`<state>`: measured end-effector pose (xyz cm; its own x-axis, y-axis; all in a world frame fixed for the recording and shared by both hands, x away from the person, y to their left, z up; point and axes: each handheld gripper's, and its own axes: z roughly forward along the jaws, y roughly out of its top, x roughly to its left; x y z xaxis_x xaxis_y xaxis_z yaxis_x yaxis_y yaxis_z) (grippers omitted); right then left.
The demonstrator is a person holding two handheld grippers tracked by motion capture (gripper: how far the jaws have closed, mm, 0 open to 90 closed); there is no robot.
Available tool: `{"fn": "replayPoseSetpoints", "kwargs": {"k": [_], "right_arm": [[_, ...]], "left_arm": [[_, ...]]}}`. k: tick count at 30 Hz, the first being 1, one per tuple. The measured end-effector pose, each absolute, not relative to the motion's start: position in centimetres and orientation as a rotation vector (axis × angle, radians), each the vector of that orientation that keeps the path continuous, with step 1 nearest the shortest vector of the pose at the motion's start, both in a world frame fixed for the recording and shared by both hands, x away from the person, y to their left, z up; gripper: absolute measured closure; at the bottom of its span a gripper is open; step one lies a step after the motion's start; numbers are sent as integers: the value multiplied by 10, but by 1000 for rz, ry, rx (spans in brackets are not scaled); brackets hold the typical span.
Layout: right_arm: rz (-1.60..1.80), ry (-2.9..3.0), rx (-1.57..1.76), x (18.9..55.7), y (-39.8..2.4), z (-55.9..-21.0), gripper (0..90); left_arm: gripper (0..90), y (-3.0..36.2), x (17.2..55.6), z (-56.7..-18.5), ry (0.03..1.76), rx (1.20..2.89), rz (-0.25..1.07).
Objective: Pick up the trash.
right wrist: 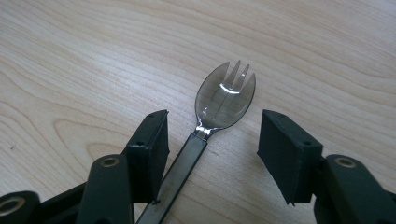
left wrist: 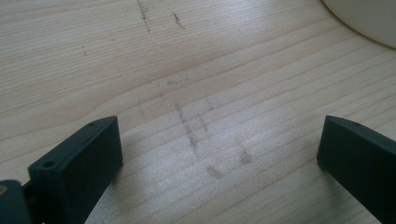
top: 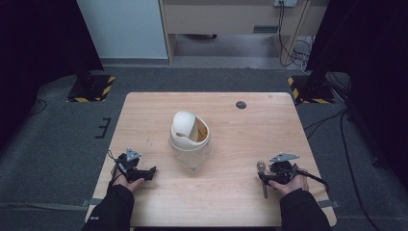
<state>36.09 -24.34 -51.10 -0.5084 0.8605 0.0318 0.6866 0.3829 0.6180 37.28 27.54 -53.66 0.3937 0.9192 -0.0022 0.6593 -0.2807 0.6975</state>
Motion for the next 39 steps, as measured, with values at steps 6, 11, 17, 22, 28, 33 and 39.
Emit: {"fn": "replayPoseSetpoints", "kwargs": {"k": [6,11,17,22,28,33,39], "right_arm": [[822,2354,1365,361,-243,-512,476],[787,2379,1367,362,-240,-514,530],[777,2387,1339,362,-237,-514,631],[780,2407,1311,362,-236,-514,730],[782,2427,1296,362,-238,-513,797],[779,2441,1290,363,-238,-513,799],[810,2431,1277,363,-239,-508,800]], "left_arm": [[0,275,373,-537,1345,2038,544],[0,275,373,-537,1345,2037,544],[0,275,373,-537,1344,2039,543],[0,275,373,-537,1344,2039,543],[0,275,373,-537,1345,2038,544],[0,275,373,-537,1345,2038,544],[0,276,373,-537,1344,2038,542]]}}
